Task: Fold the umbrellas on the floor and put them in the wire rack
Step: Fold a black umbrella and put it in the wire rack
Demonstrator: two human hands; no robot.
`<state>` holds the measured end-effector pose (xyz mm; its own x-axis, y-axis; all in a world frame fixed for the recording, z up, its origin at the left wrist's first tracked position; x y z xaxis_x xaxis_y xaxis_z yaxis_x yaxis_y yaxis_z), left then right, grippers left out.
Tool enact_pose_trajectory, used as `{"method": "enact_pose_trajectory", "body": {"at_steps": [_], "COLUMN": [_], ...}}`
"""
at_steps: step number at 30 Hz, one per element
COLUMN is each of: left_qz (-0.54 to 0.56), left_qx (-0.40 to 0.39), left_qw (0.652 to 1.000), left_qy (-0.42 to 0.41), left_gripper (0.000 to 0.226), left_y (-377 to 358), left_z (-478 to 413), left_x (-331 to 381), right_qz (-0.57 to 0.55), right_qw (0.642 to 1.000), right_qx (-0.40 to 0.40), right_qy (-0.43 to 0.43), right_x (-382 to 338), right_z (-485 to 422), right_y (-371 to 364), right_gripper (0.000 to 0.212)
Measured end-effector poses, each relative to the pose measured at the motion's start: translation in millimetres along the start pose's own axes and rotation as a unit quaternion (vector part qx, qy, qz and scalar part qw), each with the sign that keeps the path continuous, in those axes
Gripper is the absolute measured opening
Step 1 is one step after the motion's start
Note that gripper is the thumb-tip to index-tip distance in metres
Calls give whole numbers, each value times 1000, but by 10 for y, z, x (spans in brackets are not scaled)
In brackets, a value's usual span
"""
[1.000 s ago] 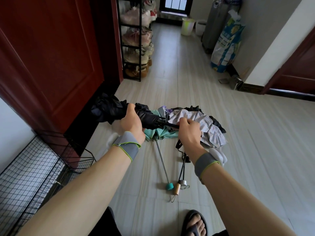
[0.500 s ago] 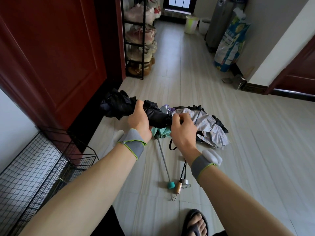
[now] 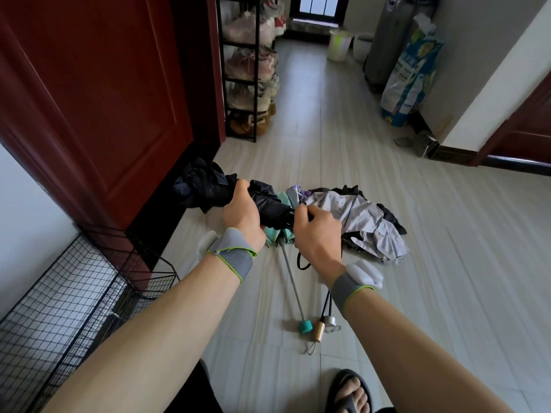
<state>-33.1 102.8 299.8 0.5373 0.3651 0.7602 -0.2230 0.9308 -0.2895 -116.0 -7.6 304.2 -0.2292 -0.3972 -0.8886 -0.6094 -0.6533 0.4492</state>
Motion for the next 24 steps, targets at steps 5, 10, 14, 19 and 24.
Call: {"method": "enact_pose_trajectory", "body": {"at_steps": [5, 10, 14, 19, 24], "left_qz": [8, 22, 78, 187, 103], "left_qx": [-9, -9, -38, -87, -44], "left_qw": [1000, 1000, 995, 978, 993], "left_qy": [10, 9, 43, 24, 46], "left_gripper": [22, 19, 28, 49, 71], "left_y": [0, 13, 161, 572, 1294], "left_z": [-15, 44, 51, 79, 192], "left_x": [20, 40, 199, 569, 785], "right_qz": [-31, -52, -124, -357, -304], "right_qw": [999, 998, 992, 924, 937], "right_qx": [-23, 13, 11, -118, -172], "right_qy": [-13, -27, -34, -72, 6], "right_x": [20, -25, -296, -837, -1292], "right_z": [-66, -7, -16, 74, 372], "right_y": [6, -49, -166, -523, -995], "right_gripper": [43, 40, 23, 28, 30]}}
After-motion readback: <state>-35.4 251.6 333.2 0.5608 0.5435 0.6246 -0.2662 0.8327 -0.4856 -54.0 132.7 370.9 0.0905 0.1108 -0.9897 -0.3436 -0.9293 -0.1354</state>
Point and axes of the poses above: each hand's wrist, its own z-axis away from the middle knuckle, its own y-axis out of the back of the hand, x = y × z, the point moved 3 cm from there along -z, towards the middle knuckle, and after that the axes turned 5 degrees about -z, right-handed, at the moved point
